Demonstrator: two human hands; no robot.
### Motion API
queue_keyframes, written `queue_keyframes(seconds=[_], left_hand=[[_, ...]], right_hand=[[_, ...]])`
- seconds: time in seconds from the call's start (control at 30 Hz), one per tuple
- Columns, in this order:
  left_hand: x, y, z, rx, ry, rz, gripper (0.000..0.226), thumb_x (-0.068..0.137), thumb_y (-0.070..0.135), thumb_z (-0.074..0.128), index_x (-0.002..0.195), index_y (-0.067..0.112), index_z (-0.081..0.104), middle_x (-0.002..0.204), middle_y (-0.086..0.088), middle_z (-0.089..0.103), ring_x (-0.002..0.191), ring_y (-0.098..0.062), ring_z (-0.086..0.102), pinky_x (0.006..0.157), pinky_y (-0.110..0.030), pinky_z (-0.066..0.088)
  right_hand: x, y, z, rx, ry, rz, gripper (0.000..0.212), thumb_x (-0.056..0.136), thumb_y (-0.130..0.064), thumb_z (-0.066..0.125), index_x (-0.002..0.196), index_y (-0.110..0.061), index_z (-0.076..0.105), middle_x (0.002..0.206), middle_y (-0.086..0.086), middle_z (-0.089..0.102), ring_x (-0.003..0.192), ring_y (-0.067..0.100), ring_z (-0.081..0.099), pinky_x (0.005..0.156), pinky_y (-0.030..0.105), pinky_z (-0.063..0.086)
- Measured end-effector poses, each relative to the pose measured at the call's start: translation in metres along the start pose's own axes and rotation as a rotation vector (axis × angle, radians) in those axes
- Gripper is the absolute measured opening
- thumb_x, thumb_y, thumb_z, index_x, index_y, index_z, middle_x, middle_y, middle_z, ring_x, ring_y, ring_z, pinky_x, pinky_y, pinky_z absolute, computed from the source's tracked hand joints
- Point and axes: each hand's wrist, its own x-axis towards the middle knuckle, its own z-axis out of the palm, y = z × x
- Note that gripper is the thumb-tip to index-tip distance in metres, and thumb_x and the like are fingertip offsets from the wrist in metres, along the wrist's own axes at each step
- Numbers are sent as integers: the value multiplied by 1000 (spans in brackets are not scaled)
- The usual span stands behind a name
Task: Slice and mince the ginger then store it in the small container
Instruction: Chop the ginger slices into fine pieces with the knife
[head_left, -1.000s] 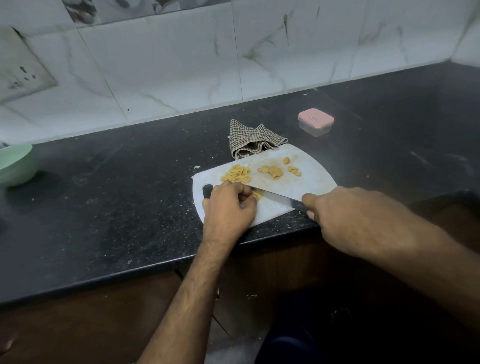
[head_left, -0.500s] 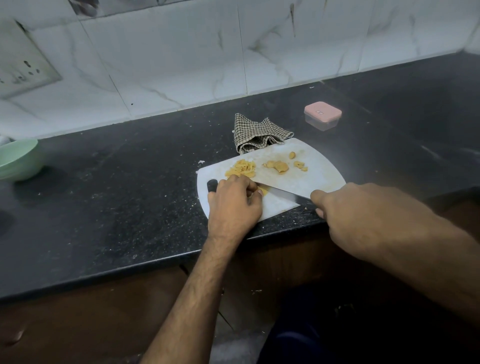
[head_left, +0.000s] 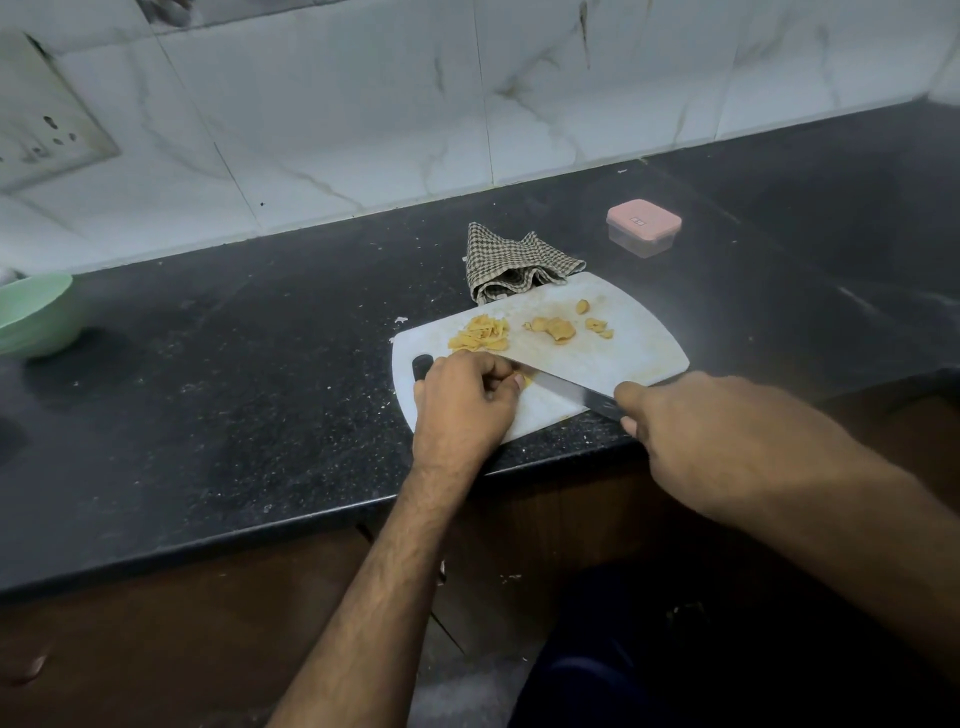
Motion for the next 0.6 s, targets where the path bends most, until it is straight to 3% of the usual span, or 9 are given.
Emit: queue_keyframes(seconds=[0.2, 0.43, 0.6], left_hand=[[-1, 1, 2, -44, -6, -9, 16, 87, 29, 76, 72, 32, 71, 70, 17, 69, 72, -6, 64, 81, -42, 57], [0, 3, -1, -70, 6, -10, 14, 86, 27, 78, 72, 27, 76, 66, 22, 66, 73, -5, 64, 86, -45, 57], [0, 1, 0, -73, 8, -8, 14, 87, 28, 79, 74, 24, 77, 64, 20, 66, 67, -1, 61, 85, -40, 57]], right_hand=[[15, -8, 16, 39, 73, -19, 13, 105, -19, 33, 111, -27, 42, 77, -1, 47, 72, 24, 48, 63, 35, 37], [4, -6, 2, 13, 49, 9, 12, 106, -29, 31, 108, -37, 39, 82, -2, 44, 75, 24, 46, 65, 34, 35], [4, -13, 11, 12, 7, 30, 14, 105, -20, 34, 110, -32, 37, 81, 1, 42, 78, 27, 47, 69, 37, 39]])
